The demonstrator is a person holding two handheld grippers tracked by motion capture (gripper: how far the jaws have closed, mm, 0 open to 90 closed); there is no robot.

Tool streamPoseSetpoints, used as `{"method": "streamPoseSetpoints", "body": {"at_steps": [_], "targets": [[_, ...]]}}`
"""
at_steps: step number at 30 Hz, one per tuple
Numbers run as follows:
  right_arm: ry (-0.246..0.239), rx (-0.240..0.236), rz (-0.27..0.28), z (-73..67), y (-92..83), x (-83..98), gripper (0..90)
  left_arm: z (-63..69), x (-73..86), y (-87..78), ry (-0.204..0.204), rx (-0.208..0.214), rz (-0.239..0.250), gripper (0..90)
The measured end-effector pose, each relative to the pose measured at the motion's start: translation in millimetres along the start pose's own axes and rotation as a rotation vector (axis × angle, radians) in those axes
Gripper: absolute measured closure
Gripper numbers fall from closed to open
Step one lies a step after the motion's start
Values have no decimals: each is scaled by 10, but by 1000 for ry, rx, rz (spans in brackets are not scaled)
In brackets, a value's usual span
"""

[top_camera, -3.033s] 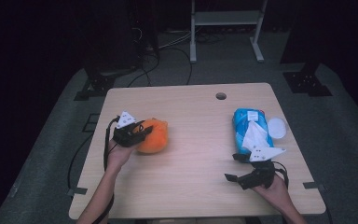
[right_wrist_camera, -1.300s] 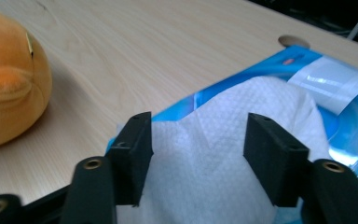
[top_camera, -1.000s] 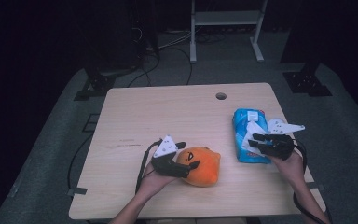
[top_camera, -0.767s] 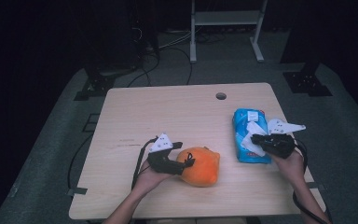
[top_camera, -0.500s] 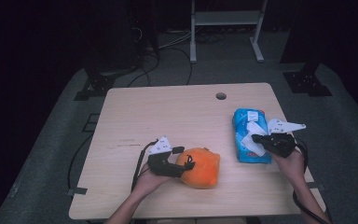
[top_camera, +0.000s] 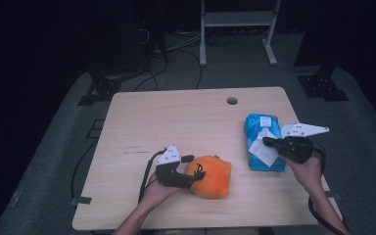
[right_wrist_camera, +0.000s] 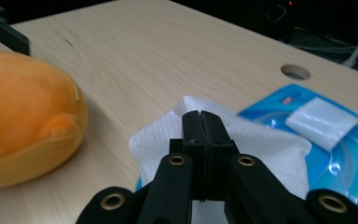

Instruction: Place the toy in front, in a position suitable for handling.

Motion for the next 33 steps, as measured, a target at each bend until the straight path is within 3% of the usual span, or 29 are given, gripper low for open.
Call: {"method": "streamPoseSetpoints", "body": {"at_steps": [5,10,11,12,15,16,17,21,22,25,26,27,30,33], "targets": [[-35,-47,28,-198,-6,-179,893,4,4,2,1,0,1,244],[-64,-134,64,-481,9,-346,893,1,8,3,6,0,2,242],[-84,-176,70,-646,21,-425,893,2,7,3,7,0,2,238],[-84,-176,70,-646,21,-425,893,3,7,3,8,0,3,238],[-118,-251,72,-939,49,-540,893,8,6,6,13,1,5,229],[-138,-304,77,-1146,69,-612,893,11,7,7,19,0,6,221],[-138,-304,77,-1146,69,-612,893,11,7,7,19,0,6,216],[-163,-407,85,-1471,115,-715,892,29,11,2,22,2,9,207],[-149,-442,70,-1521,187,-702,892,35,14,-3,32,6,10,207],[-133,-444,35,-1462,310,-623,891,41,19,-8,40,9,10,207],[-92,-444,10,-1336,457,-518,891,52,21,-12,43,14,11,208],[-92,-444,10,-1336,457,-518,891,52,21,-12,43,14,11,208],[-37,-411,-35,-1097,726,-320,886,56,27,-11,41,20,14,208],[-42,-397,-68,-1050,827,-243,883,52,31,-10,41,22,13,208]]}}
Point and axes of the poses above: each handheld gripper's, and its own axes: y roughly forward along the jaws, x roughly out of its underside, z roughly to its right, the point moved 10 cm from there along y, roughly forward along the jaws, and after that the axes turned 14 degrees about -x, right-handed, at the moved point
